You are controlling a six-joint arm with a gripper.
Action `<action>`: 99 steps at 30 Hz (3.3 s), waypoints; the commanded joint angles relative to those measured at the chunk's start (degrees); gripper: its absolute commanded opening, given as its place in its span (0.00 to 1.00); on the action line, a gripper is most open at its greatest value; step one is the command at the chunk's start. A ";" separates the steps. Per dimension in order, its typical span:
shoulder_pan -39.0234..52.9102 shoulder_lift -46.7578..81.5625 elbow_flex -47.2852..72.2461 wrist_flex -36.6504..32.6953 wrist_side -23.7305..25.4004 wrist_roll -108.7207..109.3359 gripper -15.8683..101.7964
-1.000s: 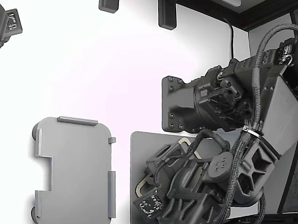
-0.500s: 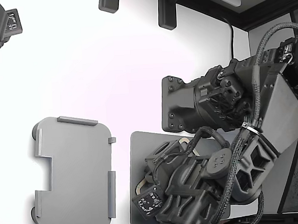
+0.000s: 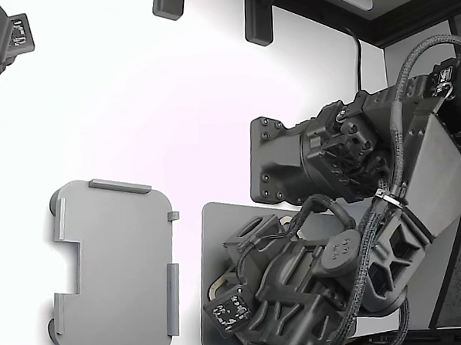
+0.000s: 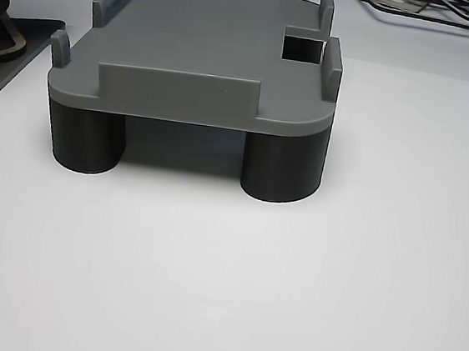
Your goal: Move top rectangular frame to the holder.
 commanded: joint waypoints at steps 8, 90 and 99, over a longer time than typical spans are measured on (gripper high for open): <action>-0.79 0.88 -11.87 8.26 -1.41 7.82 0.04; -22.94 -15.73 -38.76 17.14 0.88 107.31 0.04; -23.12 -15.82 -37.97 17.05 0.62 107.40 0.04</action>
